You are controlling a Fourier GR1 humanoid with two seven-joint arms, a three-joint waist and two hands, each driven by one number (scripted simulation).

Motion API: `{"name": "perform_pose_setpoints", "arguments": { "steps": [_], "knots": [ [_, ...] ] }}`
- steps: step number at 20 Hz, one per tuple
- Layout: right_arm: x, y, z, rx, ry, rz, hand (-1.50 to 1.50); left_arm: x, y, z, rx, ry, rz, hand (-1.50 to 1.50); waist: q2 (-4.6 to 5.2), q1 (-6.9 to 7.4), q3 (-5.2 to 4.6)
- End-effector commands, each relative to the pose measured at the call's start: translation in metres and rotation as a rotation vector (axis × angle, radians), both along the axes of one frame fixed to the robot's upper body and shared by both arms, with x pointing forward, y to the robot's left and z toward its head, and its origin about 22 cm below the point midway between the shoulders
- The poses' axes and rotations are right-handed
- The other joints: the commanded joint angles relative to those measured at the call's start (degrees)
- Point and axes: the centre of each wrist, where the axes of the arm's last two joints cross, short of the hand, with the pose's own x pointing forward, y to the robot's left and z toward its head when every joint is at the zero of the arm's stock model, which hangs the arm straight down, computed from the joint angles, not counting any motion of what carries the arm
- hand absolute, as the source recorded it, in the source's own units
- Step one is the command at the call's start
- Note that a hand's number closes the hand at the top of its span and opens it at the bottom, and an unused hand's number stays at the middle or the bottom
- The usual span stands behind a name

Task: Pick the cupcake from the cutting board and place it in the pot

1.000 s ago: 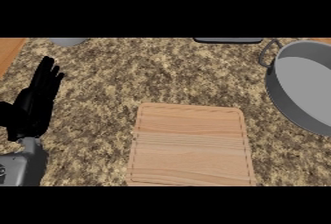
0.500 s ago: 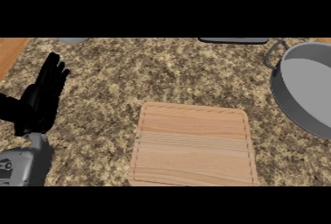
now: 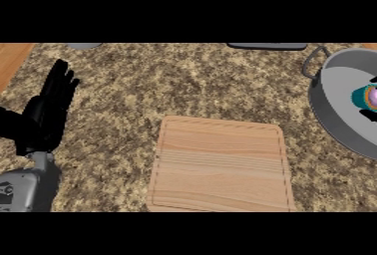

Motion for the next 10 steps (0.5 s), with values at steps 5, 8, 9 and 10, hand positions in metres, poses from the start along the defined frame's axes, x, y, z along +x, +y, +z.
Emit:
{"name": "perform_pose_setpoints", "arguments": {
  "steps": [5,8,9,10],
  "knots": [
    [0.023,0.008,-0.014,0.165,0.222,0.137,-1.50,0.006,-0.009,-0.005,0.013,-0.007,-0.008,0.00,0.51,0.45,0.09],
    [0.010,-0.001,-0.033,0.367,0.182,0.221,-1.50,-0.002,0.002,-0.006,-0.003,-0.008,0.017,0.00,0.08,-0.25,0.12],
    [0.021,0.002,-0.015,0.428,0.160,0.252,-1.50,0.000,-0.002,-0.011,-0.008,0.004,-0.017,0.00,0.18,-0.17,0.09],
    [0.018,0.007,-0.032,0.474,0.161,0.238,-1.50,0.003,-0.003,-0.003,0.002,-0.002,-0.019,0.00,0.25,-0.17,0.14]
  ]
}}
